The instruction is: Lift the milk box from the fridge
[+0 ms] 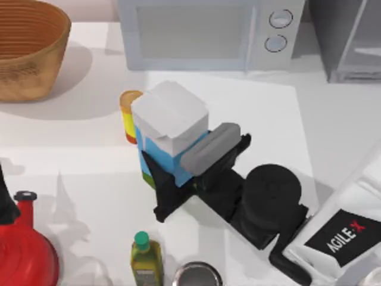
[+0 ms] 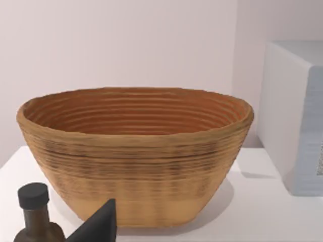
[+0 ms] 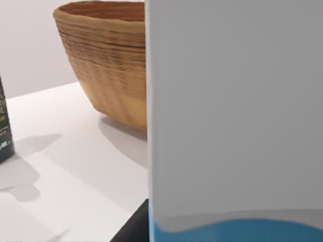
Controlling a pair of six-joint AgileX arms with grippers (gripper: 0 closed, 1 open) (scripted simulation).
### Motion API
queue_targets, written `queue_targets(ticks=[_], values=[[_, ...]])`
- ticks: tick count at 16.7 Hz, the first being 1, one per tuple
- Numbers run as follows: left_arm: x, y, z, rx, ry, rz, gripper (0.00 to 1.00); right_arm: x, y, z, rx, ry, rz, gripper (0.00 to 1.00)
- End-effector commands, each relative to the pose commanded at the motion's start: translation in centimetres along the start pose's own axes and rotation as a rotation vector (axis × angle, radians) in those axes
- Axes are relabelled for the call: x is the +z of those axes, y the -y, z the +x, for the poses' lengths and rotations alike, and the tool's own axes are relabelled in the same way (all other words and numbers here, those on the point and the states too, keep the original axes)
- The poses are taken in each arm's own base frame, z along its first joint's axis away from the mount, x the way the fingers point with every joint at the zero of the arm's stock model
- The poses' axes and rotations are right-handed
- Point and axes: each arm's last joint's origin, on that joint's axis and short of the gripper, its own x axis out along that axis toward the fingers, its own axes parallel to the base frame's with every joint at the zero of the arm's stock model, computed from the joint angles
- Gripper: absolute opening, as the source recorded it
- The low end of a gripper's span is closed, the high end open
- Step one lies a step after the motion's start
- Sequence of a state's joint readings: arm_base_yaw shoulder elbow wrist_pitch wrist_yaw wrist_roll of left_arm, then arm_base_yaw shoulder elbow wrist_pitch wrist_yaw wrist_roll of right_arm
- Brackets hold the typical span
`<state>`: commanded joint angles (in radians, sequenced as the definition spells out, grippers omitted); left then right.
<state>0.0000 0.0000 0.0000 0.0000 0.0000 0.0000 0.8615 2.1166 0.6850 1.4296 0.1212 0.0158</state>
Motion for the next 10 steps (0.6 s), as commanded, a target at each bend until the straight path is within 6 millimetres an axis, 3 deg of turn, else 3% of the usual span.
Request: queue_targets(ticks=[10], values=[[0.00, 0.00, 0.00, 0.000, 0.000, 0.000, 1.00, 0.00, 0.00, 0.00, 0.000, 0.000, 0.000, 0.90]])
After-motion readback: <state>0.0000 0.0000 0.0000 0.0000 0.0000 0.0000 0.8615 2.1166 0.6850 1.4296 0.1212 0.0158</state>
